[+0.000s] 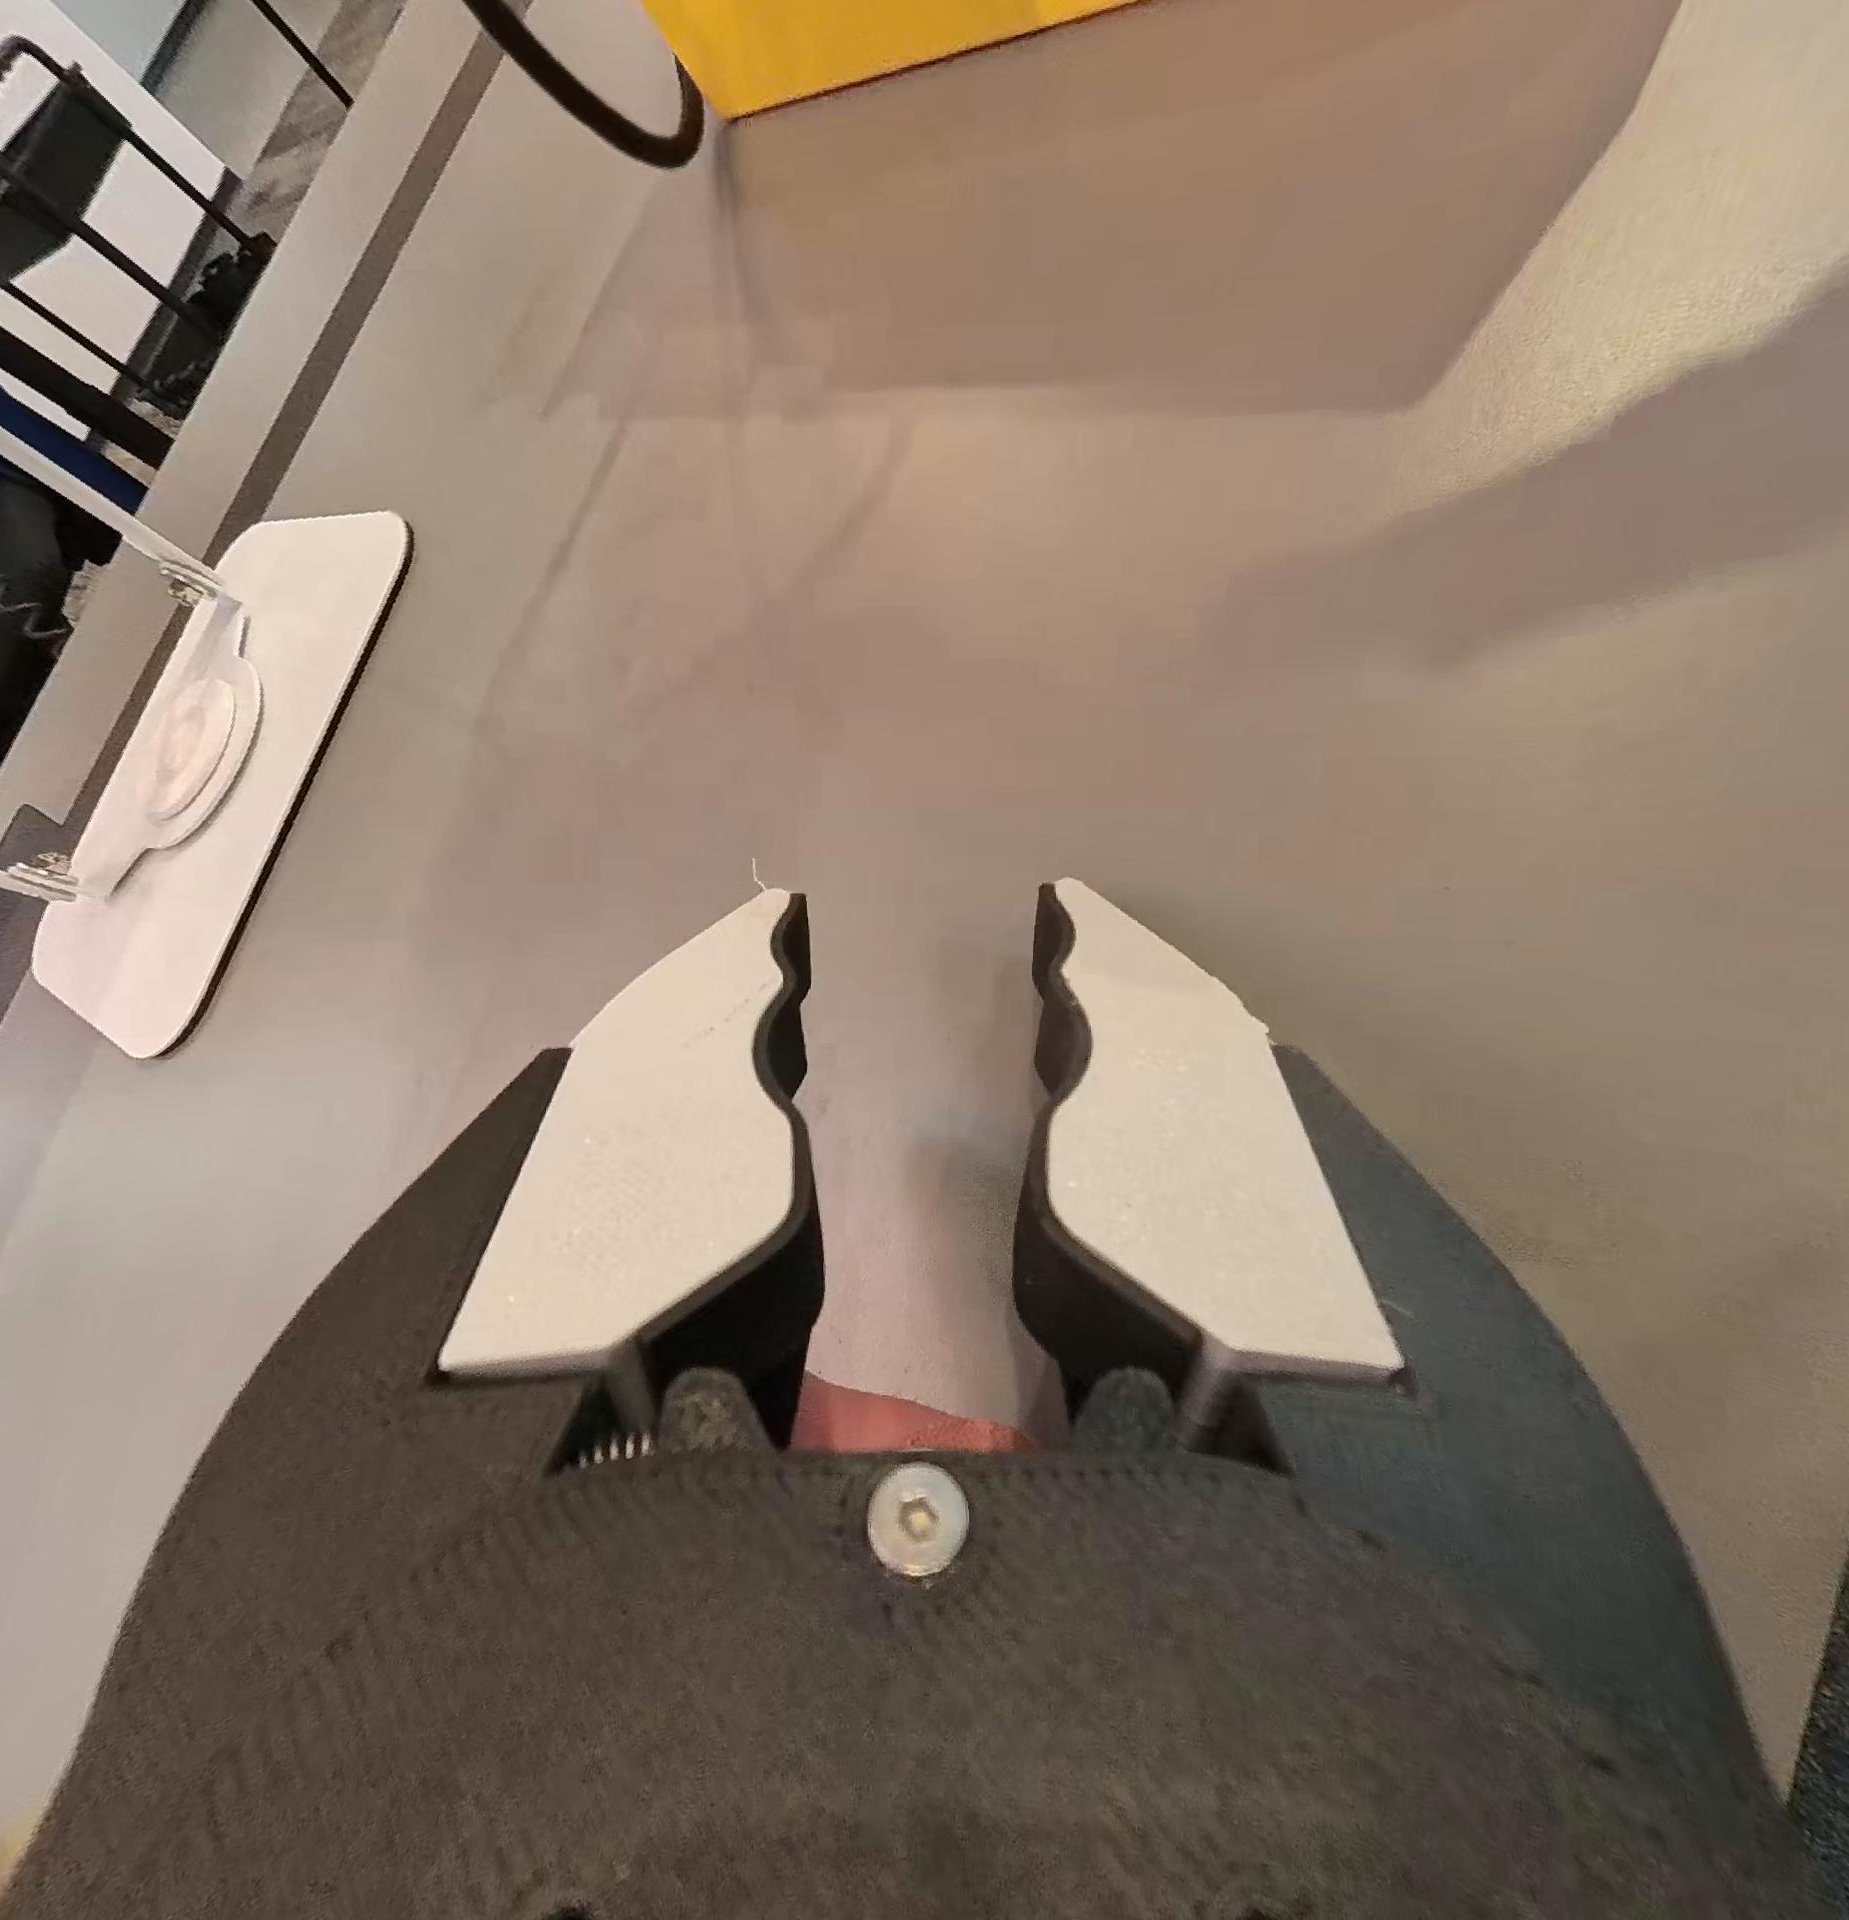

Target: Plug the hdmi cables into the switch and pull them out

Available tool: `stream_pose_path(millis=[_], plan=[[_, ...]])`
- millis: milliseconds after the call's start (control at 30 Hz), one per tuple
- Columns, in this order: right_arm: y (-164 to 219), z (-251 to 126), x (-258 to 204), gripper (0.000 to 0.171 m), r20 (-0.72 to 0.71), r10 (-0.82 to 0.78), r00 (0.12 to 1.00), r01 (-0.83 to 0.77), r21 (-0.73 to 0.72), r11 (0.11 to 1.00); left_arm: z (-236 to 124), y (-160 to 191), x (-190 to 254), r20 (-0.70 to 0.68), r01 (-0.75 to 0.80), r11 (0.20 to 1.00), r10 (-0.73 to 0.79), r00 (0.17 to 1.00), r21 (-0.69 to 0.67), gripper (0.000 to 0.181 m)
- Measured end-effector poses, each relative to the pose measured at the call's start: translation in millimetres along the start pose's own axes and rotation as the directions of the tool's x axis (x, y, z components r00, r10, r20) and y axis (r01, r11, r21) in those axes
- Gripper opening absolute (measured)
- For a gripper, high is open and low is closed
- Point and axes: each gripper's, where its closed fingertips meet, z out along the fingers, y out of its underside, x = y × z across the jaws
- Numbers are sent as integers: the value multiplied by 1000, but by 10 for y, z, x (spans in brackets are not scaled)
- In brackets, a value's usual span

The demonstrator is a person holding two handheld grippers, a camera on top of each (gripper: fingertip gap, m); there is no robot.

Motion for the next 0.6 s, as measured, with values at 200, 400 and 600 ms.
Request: stream_pose_path(millis=[200,400,600], plan=[[-104,-284,-441,70,37,-49,998,46,84,995,0,1,4,-3,-4,1000,4,1000,1,40],[-157,-556,-952,72,53,-67,996,55,213,976,-12,-4,-5,15,-16,1000,16,1000,8,42],[-497,-610,-1749,67,193,-138,971,54,385,921,-173,67,34,-4,18,1000,-18,1000,-14,53]])
